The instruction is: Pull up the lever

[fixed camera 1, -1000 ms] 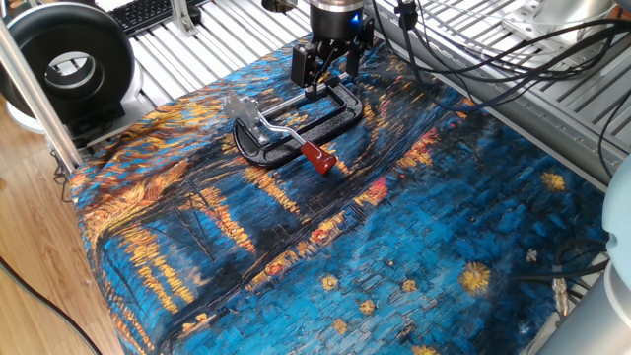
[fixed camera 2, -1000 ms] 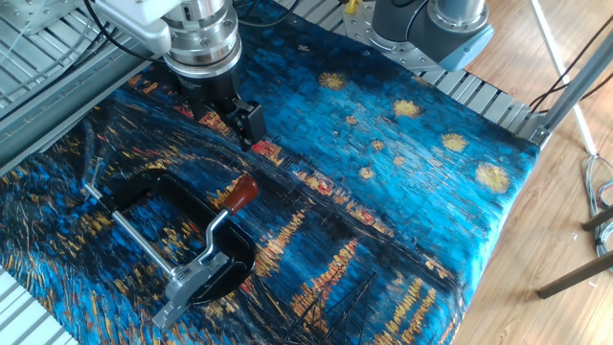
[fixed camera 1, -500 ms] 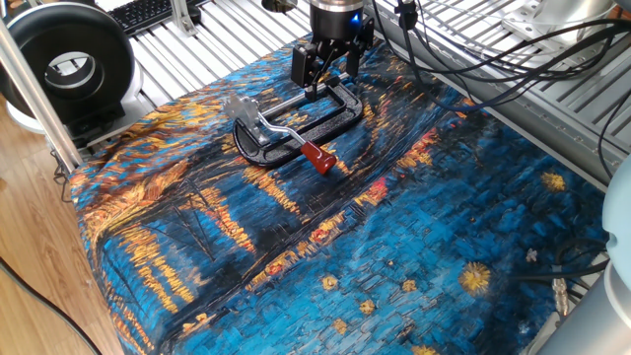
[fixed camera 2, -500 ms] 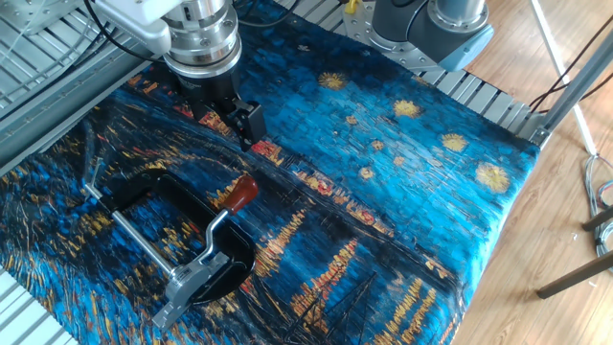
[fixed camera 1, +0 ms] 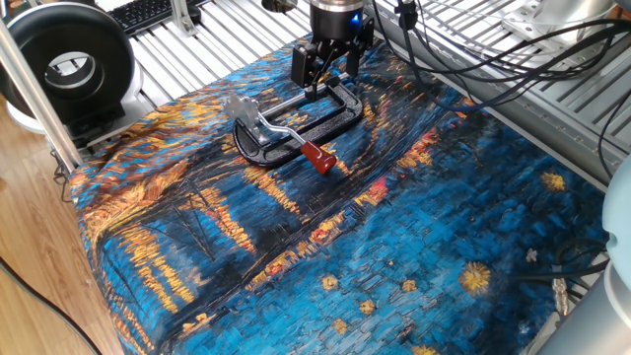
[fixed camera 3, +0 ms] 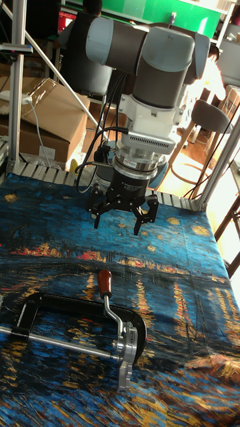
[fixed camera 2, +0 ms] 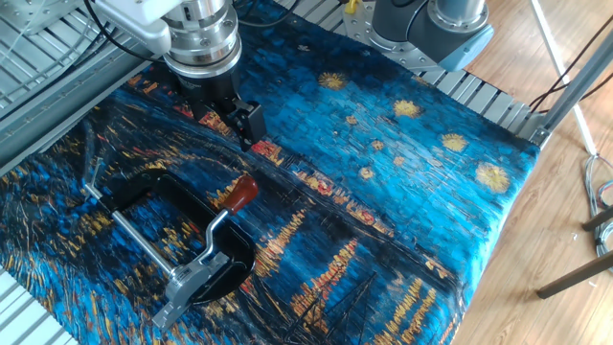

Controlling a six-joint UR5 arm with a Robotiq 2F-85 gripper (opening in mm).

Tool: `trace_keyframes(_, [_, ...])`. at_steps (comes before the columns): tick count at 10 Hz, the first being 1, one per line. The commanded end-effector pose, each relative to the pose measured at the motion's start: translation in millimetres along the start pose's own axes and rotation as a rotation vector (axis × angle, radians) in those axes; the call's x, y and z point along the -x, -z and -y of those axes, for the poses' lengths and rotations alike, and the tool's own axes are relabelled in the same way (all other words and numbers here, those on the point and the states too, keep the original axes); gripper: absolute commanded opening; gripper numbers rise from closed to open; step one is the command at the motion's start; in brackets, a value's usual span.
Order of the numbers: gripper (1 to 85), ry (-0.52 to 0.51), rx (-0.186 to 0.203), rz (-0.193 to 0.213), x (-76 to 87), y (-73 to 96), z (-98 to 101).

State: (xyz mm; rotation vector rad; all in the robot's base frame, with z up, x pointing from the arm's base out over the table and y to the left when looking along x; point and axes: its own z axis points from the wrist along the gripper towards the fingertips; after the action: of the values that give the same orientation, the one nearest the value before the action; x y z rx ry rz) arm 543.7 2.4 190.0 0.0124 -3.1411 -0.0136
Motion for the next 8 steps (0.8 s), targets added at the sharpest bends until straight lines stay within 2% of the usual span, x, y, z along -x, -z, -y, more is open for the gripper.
trace_keyframes(1, [1.7,-0.119,0.138,0.125,34.3,4.1,-36.5])
trace_keyframes(7, [1.7,-0.125,0.111,0.129,37.2,-3.6,-41.8])
trace_keyframes(8, [1.7,-0.114,0.099,0.116,34.2,-6.3,-40.3])
